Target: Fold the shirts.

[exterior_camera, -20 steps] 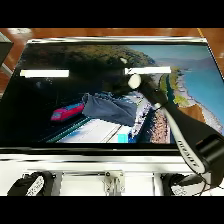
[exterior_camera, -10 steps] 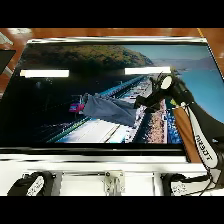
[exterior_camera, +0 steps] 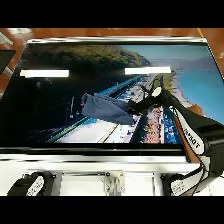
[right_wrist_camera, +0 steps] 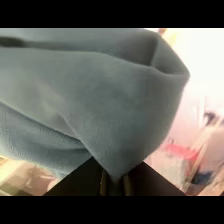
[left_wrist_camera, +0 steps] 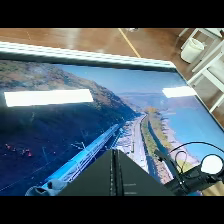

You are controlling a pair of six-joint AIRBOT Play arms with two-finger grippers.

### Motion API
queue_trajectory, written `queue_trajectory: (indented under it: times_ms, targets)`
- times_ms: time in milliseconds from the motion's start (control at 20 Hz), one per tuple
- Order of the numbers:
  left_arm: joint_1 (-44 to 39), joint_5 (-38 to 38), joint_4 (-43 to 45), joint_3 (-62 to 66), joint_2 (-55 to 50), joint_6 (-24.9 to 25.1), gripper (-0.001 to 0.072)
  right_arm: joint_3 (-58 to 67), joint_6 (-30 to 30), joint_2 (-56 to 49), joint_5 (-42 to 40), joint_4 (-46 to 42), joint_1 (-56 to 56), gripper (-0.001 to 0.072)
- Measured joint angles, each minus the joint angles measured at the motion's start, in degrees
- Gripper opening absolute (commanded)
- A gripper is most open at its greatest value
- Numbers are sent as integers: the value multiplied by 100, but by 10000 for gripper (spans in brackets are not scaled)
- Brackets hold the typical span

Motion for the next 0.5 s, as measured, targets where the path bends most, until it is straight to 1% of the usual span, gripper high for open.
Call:
queue_trajectory:
  times_ms: [150,250,400,500]
  targets:
    - [0,0,2,0,0,-24,45,411,-352,249,203,68,-205,58]
    - [0,0,4,0,-2,-44,44,835,-505,616,358,74,-498,58]
    - [0,-4,4,0,-2,-44,44,1480,-345,1257,739,39,-1202,58]
    - [0,-11,4,0,-2,-46,44,1788,-173,1648,1246,-157,-1816,58]
